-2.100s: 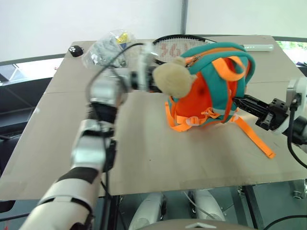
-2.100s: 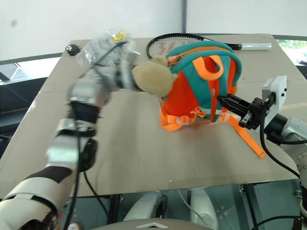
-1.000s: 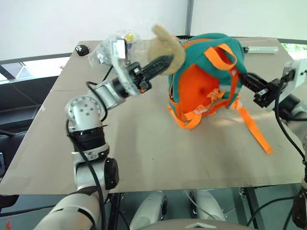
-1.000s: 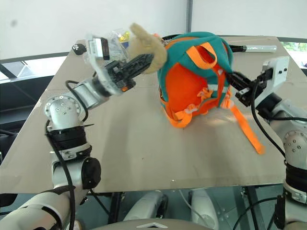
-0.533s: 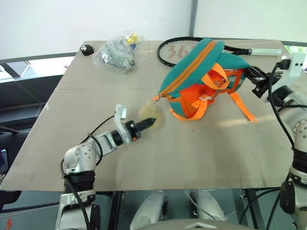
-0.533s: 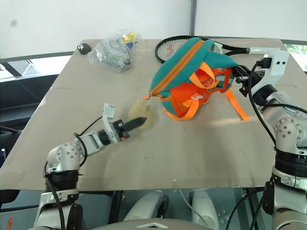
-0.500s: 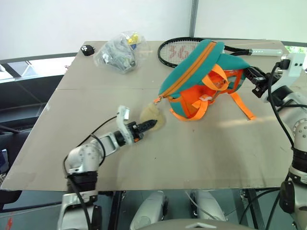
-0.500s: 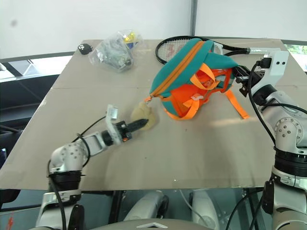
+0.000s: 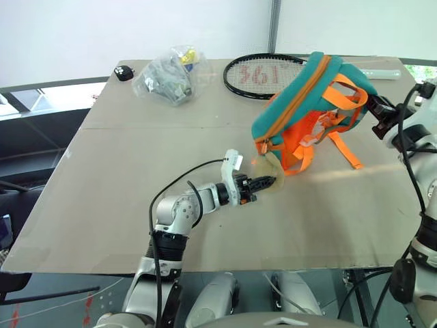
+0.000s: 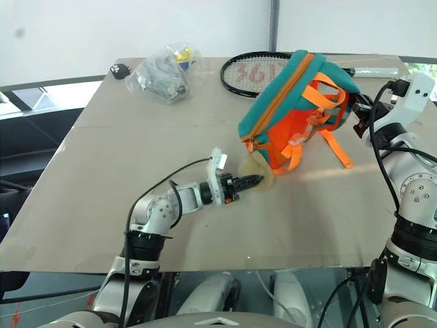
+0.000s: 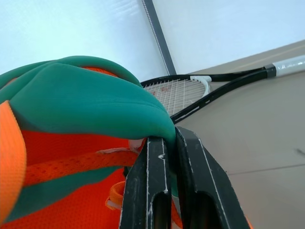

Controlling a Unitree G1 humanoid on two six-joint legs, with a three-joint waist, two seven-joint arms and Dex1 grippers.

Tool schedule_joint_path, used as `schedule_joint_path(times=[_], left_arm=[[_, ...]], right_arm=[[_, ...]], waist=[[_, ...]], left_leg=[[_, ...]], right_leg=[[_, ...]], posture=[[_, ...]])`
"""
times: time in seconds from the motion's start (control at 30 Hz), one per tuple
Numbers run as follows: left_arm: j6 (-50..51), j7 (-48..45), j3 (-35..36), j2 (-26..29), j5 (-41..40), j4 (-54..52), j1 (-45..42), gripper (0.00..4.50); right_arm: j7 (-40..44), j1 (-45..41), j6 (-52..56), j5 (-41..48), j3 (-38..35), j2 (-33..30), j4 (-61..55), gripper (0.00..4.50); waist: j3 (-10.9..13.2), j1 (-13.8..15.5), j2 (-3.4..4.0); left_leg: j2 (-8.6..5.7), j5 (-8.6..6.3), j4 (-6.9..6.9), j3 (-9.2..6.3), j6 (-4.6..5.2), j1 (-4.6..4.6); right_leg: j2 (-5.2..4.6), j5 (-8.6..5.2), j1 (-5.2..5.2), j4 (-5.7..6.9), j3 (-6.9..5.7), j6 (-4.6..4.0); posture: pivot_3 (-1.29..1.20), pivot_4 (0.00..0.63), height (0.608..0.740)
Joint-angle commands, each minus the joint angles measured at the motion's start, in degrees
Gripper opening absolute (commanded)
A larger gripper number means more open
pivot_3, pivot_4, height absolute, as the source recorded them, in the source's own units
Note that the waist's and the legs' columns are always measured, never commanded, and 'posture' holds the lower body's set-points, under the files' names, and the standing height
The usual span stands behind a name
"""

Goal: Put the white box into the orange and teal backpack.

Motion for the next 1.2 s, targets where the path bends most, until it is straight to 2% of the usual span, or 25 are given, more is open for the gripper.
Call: schedule_joint_path(times=[0.03,0.27,0.5,0.67,0.7,0.73,0.8,0.9,0.93,1.0,1.13,1.2], left_arm=[[1.67,1.51,-1.26,1.39,3.07,1.53,0.51,0.32],[-0.12,-0.42,1.99,3.05,1.11,-3.65,2.32,0.32],[-3.14,-4.26,10.18,2.51,-8.40,-13.85,2.25,0.32],[-3.58,-4.65,10.87,3.95,-9.33,-15.21,1.07,0.32],[-3.70,-4.50,10.81,4.07,-9.31,-15.03,0.92,0.32],[-3.81,-4.42,10.74,4.14,-9.30,-14.89,0.82,0.32],[-4.07,-4.30,10.47,4.41,-8.93,-14.70,0.78,0.32],[-4.27,-4.32,10.15,4.75,-8.81,-14.82,0.99,0.32],[-4.24,-4.29,10.09,4.88,-8.85,-14.97,1.12,0.32],[-4.17,-4.42,9.86,5.41,-8.77,-15.35,1.48,0.32],[-4.46,-4.65,9.36,6.29,-8.57,-15.70,2.12,0.32],[-4.48,-4.64,9.20,6.52,-8.61,-15.92,2.30,0.32]], right_arm=[[-0.89,-0.02,-0.42,1.48,-1.97,0.05,-3.67,0.00],[-0.98,0.10,-0.88,1.14,-1.91,-0.37,-3.62,0.00],[4.49,-0.10,-0.98,-1.14,1.82,-4.11,-4.03,0.00],[12.07,1.31,-0.61,-2.70,5.54,-8.40,-5.04,0.00],[14.13,1.76,-0.46,-2.65,6.10,-9.55,-5.43,0.46],[15.45,1.96,-0.22,-1.90,6.13,-10.02,-5.93,0.61],[16.04,2.04,-0.63,-2.78,6.35,-11.04,-6.82,1.33],[20.87,3.57,1.72,-0.57,6.82,-14.29,-9.46,2.66],[21.97,3.86,2.78,0.96,6.64,-15.01,-10.46,2.94],[22.28,3.49,4.19,3.35,6.35,-15.34,-12.04,3.87],[19.87,-0.27,6.96,6.61,7.75,-13.84,-12.93,3.87],[16.82,-2.54,7.52,4.32,10.12,-12.41,-11.92,3.87]], waist=[[-0.01,-0.06,0.00],[-0.01,-0.10,0.02],[-0.01,-0.22,0.01],[0.00,-0.19,0.01],[0.00,-0.17,0.01],[0.00,-0.18,0.00],[0.01,-0.16,0.00],[0.01,-0.10,-0.01],[0.01,-0.08,-0.01],[0.02,-0.20,-0.02],[0.02,-0.25,-0.02],[0.02,-0.25,-0.02]], left_leg=[[0.00,0.00,0.01,0.00,0.00,0.00],[0.00,0.00,0.01,0.00,0.00,0.00],[0.00,0.00,-0.02,-0.01,0.00,-0.04],[0.00,0.00,-0.02,0.00,0.00,-0.04],[0.00,0.00,-0.02,0.00,0.00,-0.05],[0.00,0.00,-0.02,-0.01,0.00,-0.06],[0.00,0.00,-0.04,-0.01,0.00,-0.06],[0.00,0.00,-0.04,-0.01,0.00,-0.06],[0.00,0.00,-0.04,-0.02,0.00,-0.06],[0.00,0.00,-0.04,-0.02,0.00,-0.06],[0.00,0.00,-0.04,-0.01,0.00,-0.05],[0.00,0.00,-0.03,-0.02,0.00,-0.04]], right_leg=[[0.00,0.00,0.01,0.00,0.00,0.00],[0.00,0.00,0.01,-0.03,-0.01,0.00],[0.00,0.00,-0.03,-0.05,-0.02,0.00],[0.00,0.00,-0.03,-0.06,-0.02,0.00],[0.00,0.00,-0.03,-0.08,-0.03,0.00],[0.00,0.00,-0.03,-0.09,-0.04,0.00],[0.00,0.00,-0.03,-0.11,-0.04,0.00],[0.00,0.00,-0.03,-0.11,-0.03,0.00],[0.00,0.00,-0.03,-0.11,-0.04,0.00],[0.00,0.00,-0.03,-0.12,-0.04,0.00],[0.00,0.00,-0.03,-0.10,-0.01,0.00],[0.00,0.00,-0.02,-0.11,-0.02,0.00]], posture=[[0.00,0.150,0.739],[0.00,0.150,0.739],[0.00,0.150,0.739],[0.00,0.150,0.739],[0.00,0.150,0.739],[0.00,0.150,0.739],[0.00,0.150,0.739],[0.00,0.150,0.739],[0.00,0.150,0.739],[0.00,0.150,0.739],[0.00,0.150,0.739],[0.00,0.150,0.739]])
